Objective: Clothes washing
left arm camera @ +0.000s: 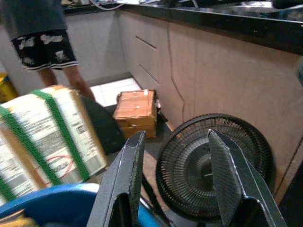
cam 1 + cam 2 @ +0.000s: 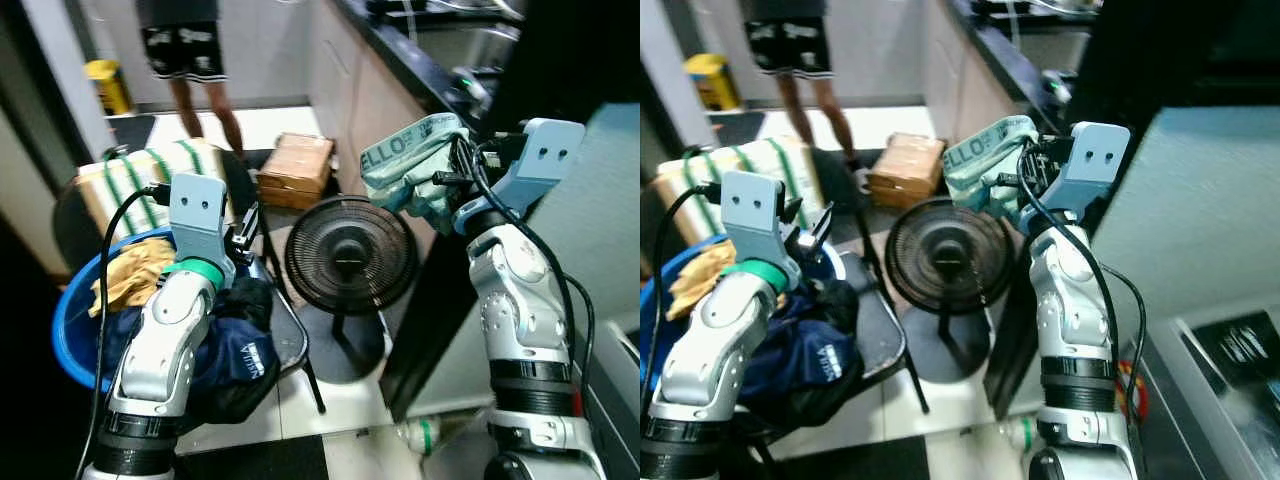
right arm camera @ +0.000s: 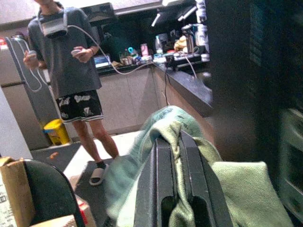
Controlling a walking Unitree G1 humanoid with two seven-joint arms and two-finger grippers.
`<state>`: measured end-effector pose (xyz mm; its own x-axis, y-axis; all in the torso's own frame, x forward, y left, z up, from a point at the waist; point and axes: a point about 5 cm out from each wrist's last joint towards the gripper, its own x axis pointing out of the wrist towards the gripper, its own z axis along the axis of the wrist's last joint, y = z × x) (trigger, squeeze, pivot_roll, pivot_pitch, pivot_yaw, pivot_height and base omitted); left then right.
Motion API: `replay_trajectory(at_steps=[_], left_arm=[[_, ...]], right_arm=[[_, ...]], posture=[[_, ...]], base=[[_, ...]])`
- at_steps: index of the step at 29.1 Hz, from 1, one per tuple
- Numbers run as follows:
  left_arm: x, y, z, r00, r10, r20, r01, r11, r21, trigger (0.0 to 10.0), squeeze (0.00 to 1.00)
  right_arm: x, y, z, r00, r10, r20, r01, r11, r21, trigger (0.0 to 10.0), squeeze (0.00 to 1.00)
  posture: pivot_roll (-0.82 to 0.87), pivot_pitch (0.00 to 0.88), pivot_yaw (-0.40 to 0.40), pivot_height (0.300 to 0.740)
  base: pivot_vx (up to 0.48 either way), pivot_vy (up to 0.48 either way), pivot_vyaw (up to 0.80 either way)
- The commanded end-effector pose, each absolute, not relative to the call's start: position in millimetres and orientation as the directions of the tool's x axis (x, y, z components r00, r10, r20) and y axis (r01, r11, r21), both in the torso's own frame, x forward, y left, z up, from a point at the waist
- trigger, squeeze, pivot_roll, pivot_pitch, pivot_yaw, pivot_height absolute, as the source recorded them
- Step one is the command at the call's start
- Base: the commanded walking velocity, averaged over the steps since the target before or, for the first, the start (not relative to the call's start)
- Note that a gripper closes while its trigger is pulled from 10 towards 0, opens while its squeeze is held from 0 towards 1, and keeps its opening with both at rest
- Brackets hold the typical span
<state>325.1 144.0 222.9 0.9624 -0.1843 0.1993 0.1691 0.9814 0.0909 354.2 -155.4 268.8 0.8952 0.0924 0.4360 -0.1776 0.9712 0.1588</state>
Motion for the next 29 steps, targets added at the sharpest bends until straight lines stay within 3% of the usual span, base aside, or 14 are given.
replay_trajectory(at_steps=[1,3,4,6,8,17,20,23,24,25,26,29], left_arm=[[322.8,139.0,218.7,0.955,-0.232,0.187,0.217,0.972,0.094,10.0,0.00],[322.8,139.0,218.7,0.955,-0.232,0.187,0.217,0.972,0.094,10.0,0.00],[321.4,136.4,218.0,0.948,-0.258,0.185,0.244,0.965,0.098,10.0,0.00],[318.9,133.5,216.6,0.941,-0.286,0.180,0.272,0.957,0.100,10.0,0.00],[318.0,133.3,215.4,0.942,-0.287,0.176,0.273,0.957,0.101,10.0,0.00],[318.6,133.1,214.4,0.943,-0.294,0.156,0.282,0.954,0.099,10.0,0.00],[317.0,130.6,215.4,0.932,-0.330,0.148,0.323,0.944,0.073,10.0,0.00],[317.1,131.1,219.2,0.931,-0.329,0.158,0.337,0.941,-0.023,10.0,0.00],[317.1,131.1,219.2,0.931,-0.329,0.158,0.337,0.941,-0.023,10.0,0.00],[317.1,132.0,220.9,0.931,-0.327,0.162,0.339,0.939,-0.055,10.0,0.00],[317.7,134.3,222.0,0.937,-0.309,0.164,0.324,0.943,-0.074,10.0,0.00],[317.7,136.3,224.6,0.940,-0.289,0.179,0.310,0.945,-0.103,10.0,0.00]], right_arm=[[348.6,-142.0,261.3,0.862,0.282,0.420,-0.402,0.886,0.231,10.0,0.00],[348.6,-142.0,261.3,0.862,0.282,0.420,-0.402,0.886,0.231,10.0,0.00],[337.1,-133.3,260.3,0.771,0.443,0.457,-0.592,0.763,0.259,10.0,0.00],[306.6,-134.3,254.6,0.538,0.634,0.556,-0.840,0.463,0.284,10.0,0.00],[290.4,-141.6,251.2,0.439,0.652,0.618,-0.898,0.334,0.285,10.0,0.00],[280.0,-129.2,244.8,0.368,0.675,0.639,-0.928,0.228,0.294,10.0,0.00],[283.0,-126.7,248.9,0.374,0.667,0.645,-0.927,0.236,0.293,10.0,0.00],[298.7,-127.4,261.4,0.486,0.593,0.642,-0.873,0.355,0.333,10.0,0.00],[298.7,-127.4,261.4,0.486,0.593,0.642,-0.873,0.355,0.333,10.0,0.00],[315.5,-129.5,268.4,0.623,0.513,0.591,-0.770,0.533,0.349,10.0,0.00],[326.4,-131.7,275.9,0.706,0.433,0.561,-0.675,0.651,0.346,10.0,0.00],[331.8,-132.2,297.1,0.724,0.345,0.597,-0.607,0.730,0.314,10.0,0.00]], posture=[[0.13,0.032,0.069,0.740],[0.13,0.032,0.069,0.740],[0.12,0.034,0.070,0.740],[0.13,0.034,0.070,0.740],[0.12,0.037,0.070,0.740],[0.13,0.041,0.078,0.740],[0.13,0.041,0.078,0.740],[0.13,0.041,0.078,0.740],[0.13,0.041,0.078,0.740],[0.13,0.046,0.080,0.740],[0.13,0.046,0.081,0.740],[0.13,0.045,0.078,0.740]], base=[[0.000,0.000,-0.80],[0.000,0.000,-0.80],[0.000,0.000,-0.80],[0.000,0.000,-0.80],[0.000,0.000,-0.80],[0.000,0.000,-0.80],[0.000,0.000,-0.80],[0.000,0.000,-0.80],[0.000,0.000,-0.80],[0.000,0.000,-0.80],[0.000,0.000,-0.80],[0.000,0.000,-0.80]])
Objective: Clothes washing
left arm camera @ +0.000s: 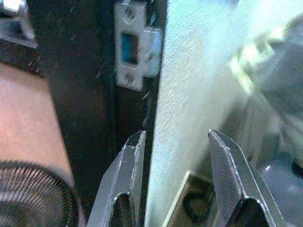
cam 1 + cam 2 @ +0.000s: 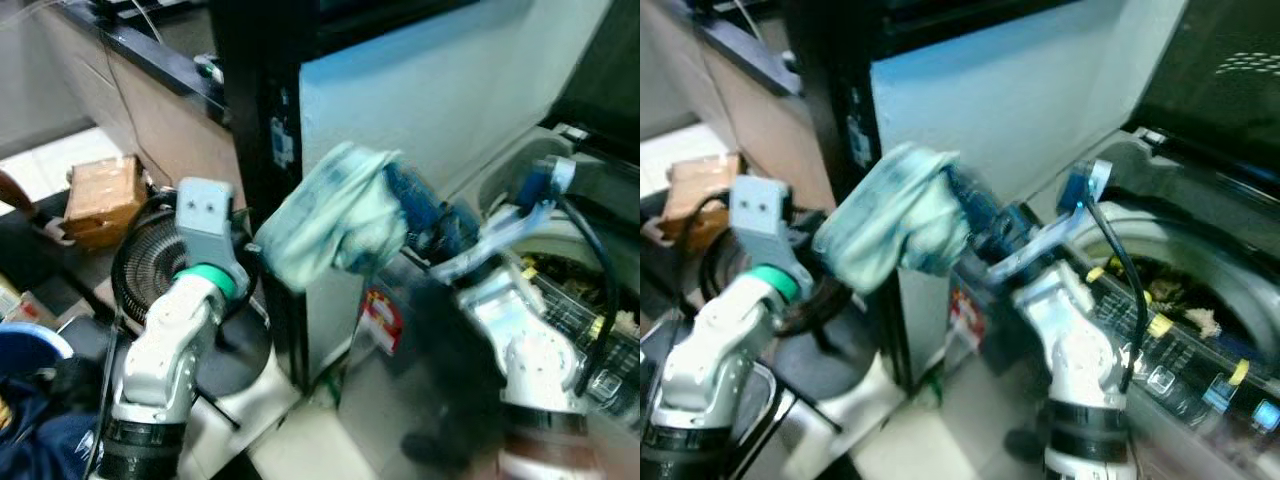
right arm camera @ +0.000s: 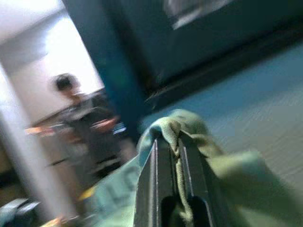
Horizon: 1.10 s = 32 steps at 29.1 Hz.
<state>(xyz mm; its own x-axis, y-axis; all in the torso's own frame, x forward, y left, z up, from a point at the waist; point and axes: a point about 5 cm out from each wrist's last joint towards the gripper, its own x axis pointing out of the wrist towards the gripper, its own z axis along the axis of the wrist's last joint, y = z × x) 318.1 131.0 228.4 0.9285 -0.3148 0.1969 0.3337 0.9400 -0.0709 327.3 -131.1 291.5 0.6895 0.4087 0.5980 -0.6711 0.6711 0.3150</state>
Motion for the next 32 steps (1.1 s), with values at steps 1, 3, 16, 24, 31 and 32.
replay_trajectory(at_steps=[1,3,16,24,31,32], left_arm=[[317.7,136.3,224.6,0.940,-0.289,0.179,0.310,0.945,-0.103,10.0,0.00],[317.4,136.9,224.2,0.953,-0.267,0.143,0.278,0.959,-0.063,10.0,0.00],[320.0,145.9,232.4,0.958,-0.182,0.223,0.156,0.979,0.130,10.0,0.00],[319.8,153.5,241.2,0.954,-0.172,0.246,0.146,0.982,0.121,10.0,0.00],[319.0,149.9,238.4,0.949,-0.190,0.252,0.159,0.978,0.136,10.0,0.00],[319.0,149.9,238.4,0.949,-0.190,0.252,0.159,0.978,0.136,10.0,0.00]], right_arm=[[331.8,-132.2,297.1,0.724,0.345,0.597,-0.607,0.730,0.314,10.0,0.00],[330.0,-129.6,314.8,0.699,0.323,0.638,-0.603,0.745,0.284,10.0,0.00],[339.9,-103.5,330.3,0.735,0.301,0.608,-0.425,0.903,0.067,10.0,0.00],[343.2,-93.0,320.7,0.755,0.365,0.544,-0.393,0.917,-0.069,10.0,0.00],[351.0,-100.3,312.1,0.797,0.316,0.514,-0.316,0.944,-0.091,10.0,0.00],[351.0,-100.3,312.1,0.797,0.316,0.514,-0.316,0.944,-0.091,10.0,0.00]], posture=[[0.13,0.045,0.078,0.740],[0.13,0.045,0.078,0.740],[0.14,0.041,0.056,0.740],[0.14,0.032,0.049,0.740],[0.14,0.025,0.047,0.740],[0.14,0.025,0.047,0.740]], base=[[0.000,0.000,-0.80],[0.000,0.000,-0.80],[0.000,0.000,-0.80],[0.000,0.000,-0.80],[0.000,0.000,-0.80],[0.000,0.000,-0.80]])
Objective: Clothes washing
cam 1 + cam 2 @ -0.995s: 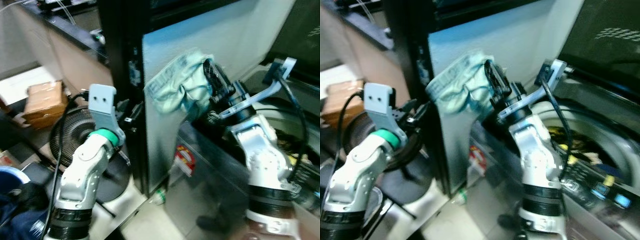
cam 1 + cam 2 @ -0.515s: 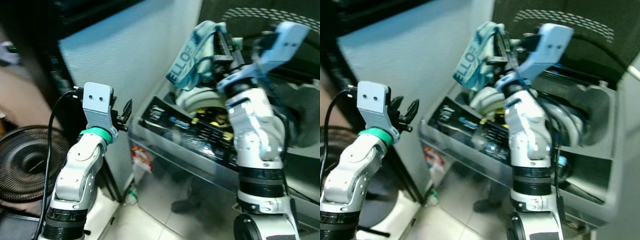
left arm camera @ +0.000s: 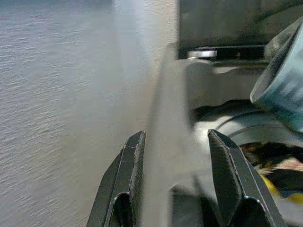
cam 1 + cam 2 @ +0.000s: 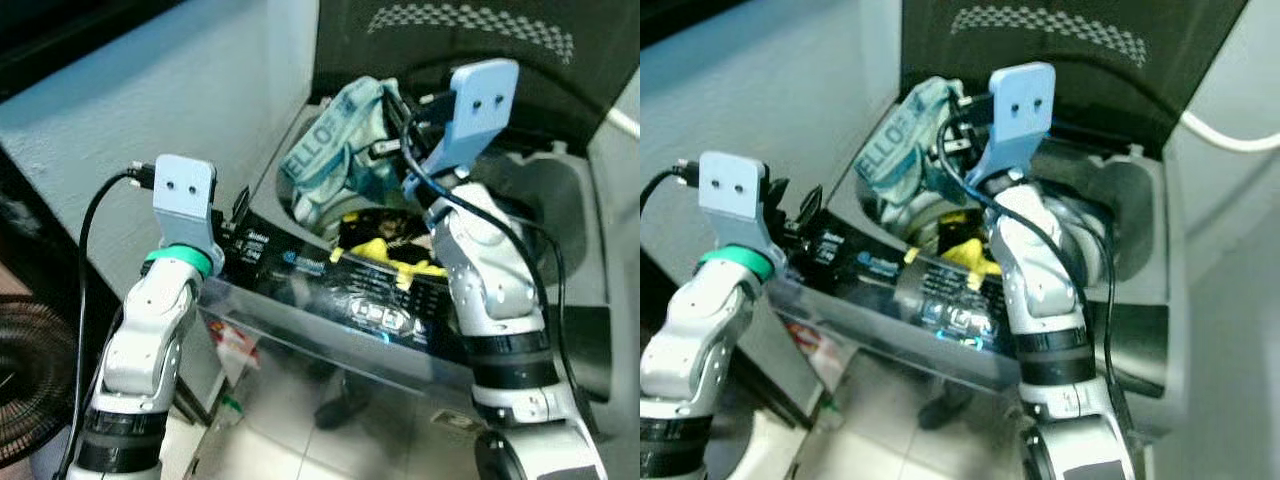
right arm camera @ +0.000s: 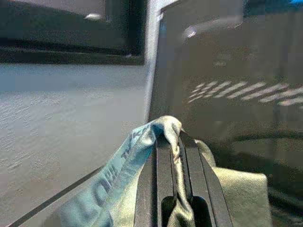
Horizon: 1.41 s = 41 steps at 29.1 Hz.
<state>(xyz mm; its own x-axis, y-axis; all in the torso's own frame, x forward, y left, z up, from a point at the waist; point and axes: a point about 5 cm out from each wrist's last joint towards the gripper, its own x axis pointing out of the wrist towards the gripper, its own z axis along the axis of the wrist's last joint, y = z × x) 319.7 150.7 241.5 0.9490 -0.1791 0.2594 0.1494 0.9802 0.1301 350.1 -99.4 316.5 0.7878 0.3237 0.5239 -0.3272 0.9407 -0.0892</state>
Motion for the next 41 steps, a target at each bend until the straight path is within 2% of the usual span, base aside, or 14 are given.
replay_trajectory(at_steps=[1,7,13,17,21,24,28,33,36,37,41], left_arm=[[319.0,149.5,238.2,0.949,-0.193,0.250,0.162,0.977,0.137,10.0,0.00],[319.0,148.0,237.0,0.949,-0.207,0.237,0.179,0.975,0.133,10.0,0.00],[319.2,148.0,236.3,0.950,-0.208,0.233,0.182,0.975,0.125,10.0,0.00],[319.1,147.3,236.0,0.950,-0.212,0.231,0.188,0.975,0.121,10.0,0.00],[318.5,145.5,237.1,0.946,-0.229,0.231,0.202,0.970,0.136,10.0,0.00],[318.5,145.5,237.1,0.946,-0.229,0.231,0.202,0.970,0.136,10.0,0.00],[319.3,149.8,242.2,0.947,-0.213,0.240,0.162,0.963,0.217,10.0,0.00],[321.3,155.5,242.3,0.961,-0.180,0.212,0.131,0.965,0.226,10.0,0.00],[317.6,152.0,241.6,0.953,-0.222,0.207,0.176,0.960,0.220,10.0,0.00],[315.6,150.4,240.7,0.950,-0.232,0.208,0.187,0.958,0.218,10.0,0.00],[312.7,148.3,238.5,0.949,-0.243,0.202,0.199,0.956,0.214,10.0,0.00]], right_arm=[[351.5,-100.9,311.3,0.801,0.313,0.511,-0.312,0.946,-0.091,10.0,0.00],[355.7,-112.3,305.7,0.837,0.258,0.482,-0.259,0.964,-0.065,10.0,0.00],[356.0,-113.4,304.3,0.841,0.262,0.473,-0.262,0.963,-0.069,10.0,0.00],[356.5,-108.3,299.6,0.847,0.321,0.424,-0.295,0.947,-0.127,10.0,0.00],[355.5,-98.1,295.5,0.821,0.470,0.326,-0.408,0.880,-0.242,10.0,0.00],[355.5,-98.1,295.5,0.821,0.470,0.326,-0.408,0.880,-0.242,10.0,0.00],[363.8,-91.6,292.1,0.800,0.573,0.175,-0.496,0.797,-0.344,10.0,0.00],[377.9,-85.1,282.9,0.813,0.579,0.063,-0.502,0.751,-0.429,10.0,0.00],[385.3,-83.3,276.9,0.842,0.539,0.029,-0.467,0.755,-0.461,10.0,0.00],[387.7,-86.3,271.7,0.862,0.507,0.006,-0.438,0.752,-0.492,10.0,1.00],[389.7,-96.0,261.6,0.888,0.457,-0.047,-0.409,0.739,-0.535,10.0,1.00]], posture=[[0.14,0.025,0.047,0.740],[0.14,0.029,0.050,0.740],[0.14,0.036,0.052,0.740],[0.14,0.036,0.053,0.740],[0.13,0.037,0.056,0.740],[0.13,0.037,0.056,0.740],[0.13,0.038,0.056,0.740],[0.14,0.041,0.044,0.740],[0.15,0.043,0.031,0.740],[0.15,0.043,0.031,0.740],[0.16,0.047,0.020,0.740]], base=[[0.000,0.000,-0.80],[0.000,0.000,-0.80],[0.000,0.000,-0.80],[0.000,0.000,0.00],[0.000,0.000,0.00],[0.000,0.000,0.00],[0.000,0.000,0.00],[0.000,0.000,0.00],[0.000,0.000,0.00],[0.000,0.000,0.00],[0.000,0.000,0.00]])
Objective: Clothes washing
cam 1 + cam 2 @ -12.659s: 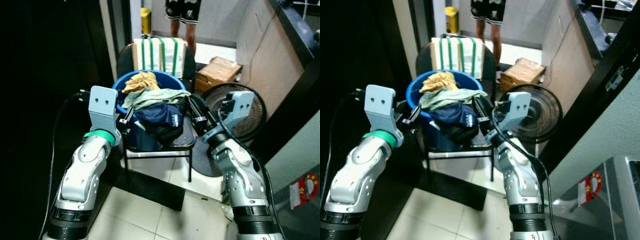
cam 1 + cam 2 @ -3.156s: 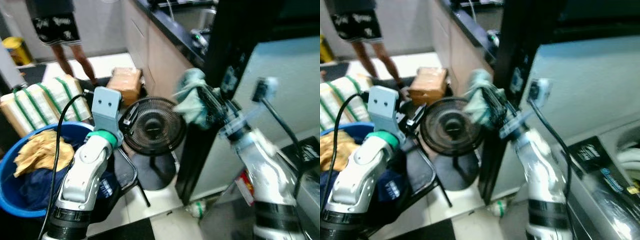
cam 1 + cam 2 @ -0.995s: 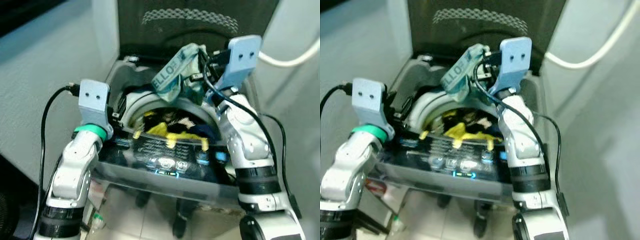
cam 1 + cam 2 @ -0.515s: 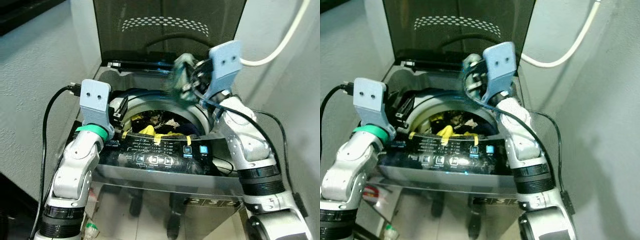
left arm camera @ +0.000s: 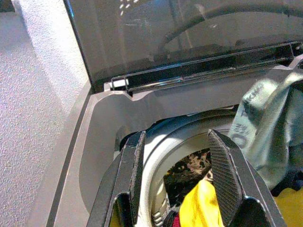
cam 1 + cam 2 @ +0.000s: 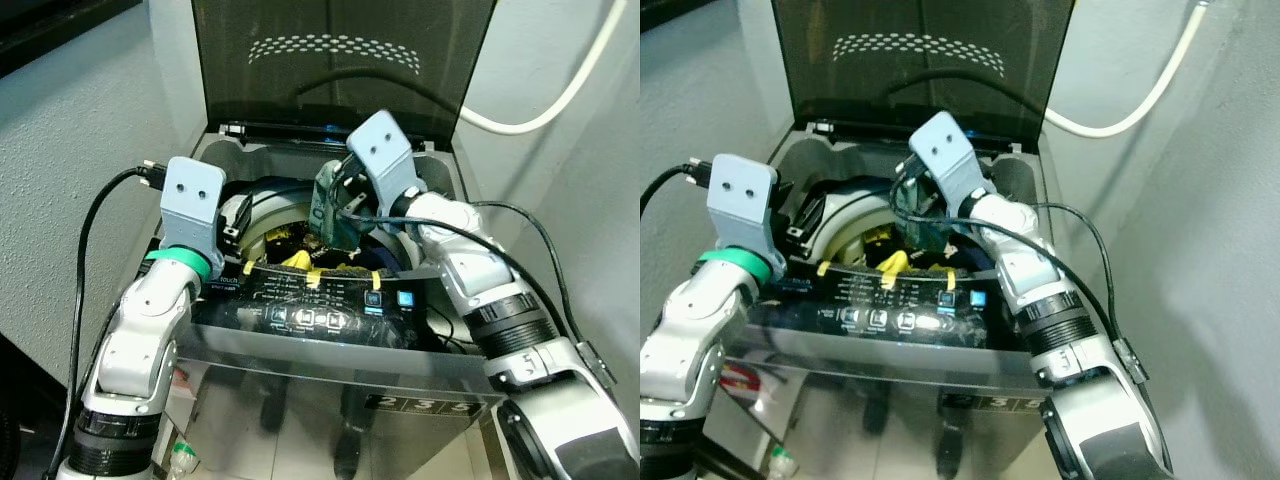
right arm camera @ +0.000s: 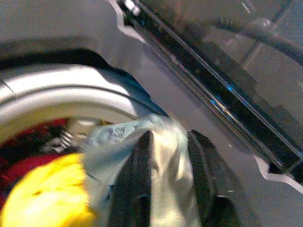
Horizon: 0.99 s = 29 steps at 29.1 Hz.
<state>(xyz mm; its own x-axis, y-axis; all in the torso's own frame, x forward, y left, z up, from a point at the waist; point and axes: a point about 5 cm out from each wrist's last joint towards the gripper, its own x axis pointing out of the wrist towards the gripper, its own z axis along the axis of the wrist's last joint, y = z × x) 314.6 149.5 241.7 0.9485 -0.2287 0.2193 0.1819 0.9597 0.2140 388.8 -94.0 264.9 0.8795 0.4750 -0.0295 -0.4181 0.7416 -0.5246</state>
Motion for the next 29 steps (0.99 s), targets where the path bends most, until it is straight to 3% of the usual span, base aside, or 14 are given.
replay_trajectory(at_steps=[1,2,3,8,10,12,15,19,24,29], left_arm=[[312.7,148.3,238.5,0.949,-0.243,0.202,0.199,0.956,0.214,10.0,0.00],[312.4,147.9,237.8,0.948,-0.248,0.198,0.205,0.955,0.215,10.0,0.00],[312.5,147.7,237.3,0.947,-0.254,0.196,0.210,0.953,0.217,10.0,0.00],[314.9,146.5,236.6,0.947,-0.257,0.192,0.215,0.953,0.213,10.0,0.00],[317.2,145.8,236.2,0.948,-0.256,0.189,0.218,0.955,0.200,10.0,0.00],[317.6,145.8,236.1,0.948,-0.256,0.190,0.219,0.956,0.195,10.0,0.00],[318.0,144.9,233.7,0.948,-0.275,0.163,0.250,0.956,0.155,10.0,0.00],[316.6,137.6,232.0,0.933,-0.329,0.144,0.308,0.939,0.149,10.0,0.00],[316.0,127.6,231.0,0.913,-0.381,0.146,0.350,0.915,0.199,10.0,0.00],[318.0,126.3,229.6,0.916,-0.374,0.144,0.340,0.915,0.218,10.0,0.00]], right_arm=[[389.7,-96.0,261.6,0.888,0.457,-0.047,-0.409,0.739,-0.535,10.0,1.00],[389.9,-100.1,261.3,0.896,0.441,-0.051,-0.396,0.744,-0.537,10.0,0.88],[389.9,-103.8,261.9,0.901,0.430,-0.053,-0.390,0.753,-0.530,10.0,0.00],[389.5,-112.8,264.9,0.902,0.429,-0.055,-0.404,0.789,-0.463,10.0,0.00],[385.9,-121.6,265.3,0.892,0.450,-0.039,-0.437,0.838,-0.328,10.0,0.00],[384.2,-124.4,265.1,0.890,0.455,-0.027,-0.444,0.850,-0.283,10.0,0.00],[378.7,-132.3,265.8,0.904,0.414,0.108,-0.403,0.909,-0.108,10.0,0.00],[372.0,-133.6,260.3,0.914,0.357,0.193,-0.362,0.932,-0.010,10.0,0.00],[354.2,-122.7,248.9,0.905,0.323,0.277,-0.332,0.943,-0.013,10.0,0.00],[344.7,-116.4,244.3,0.893,0.336,0.299,-0.354,0.935,0.007,10.0,0.00]], posture=[[0.16,0.047,0.020,0.740],[0.15,0.048,0.025,0.740],[0.15,0.049,0.035,0.740],[0.14,0.047,0.047,0.740],[0.14,0.046,0.055,0.740],[0.14,0.046,0.055,0.740],[0.12,0.044,0.068,0.740],[0.12,0.039,0.070,0.740],[0.11,0.032,0.075,0.740],[0.11,0.029,0.078,0.740]], base=[[0.000,0.000,0.00],[0.000,0.000,0.00],[0.000,0.000,0.00],[0.000,0.000,0.00],[0.000,0.000,0.00],[0.000,0.000,0.00],[0.000,0.000,0.00],[0.000,0.000,0.00],[0.000,0.000,0.00],[0.000,0.000,0.80]])
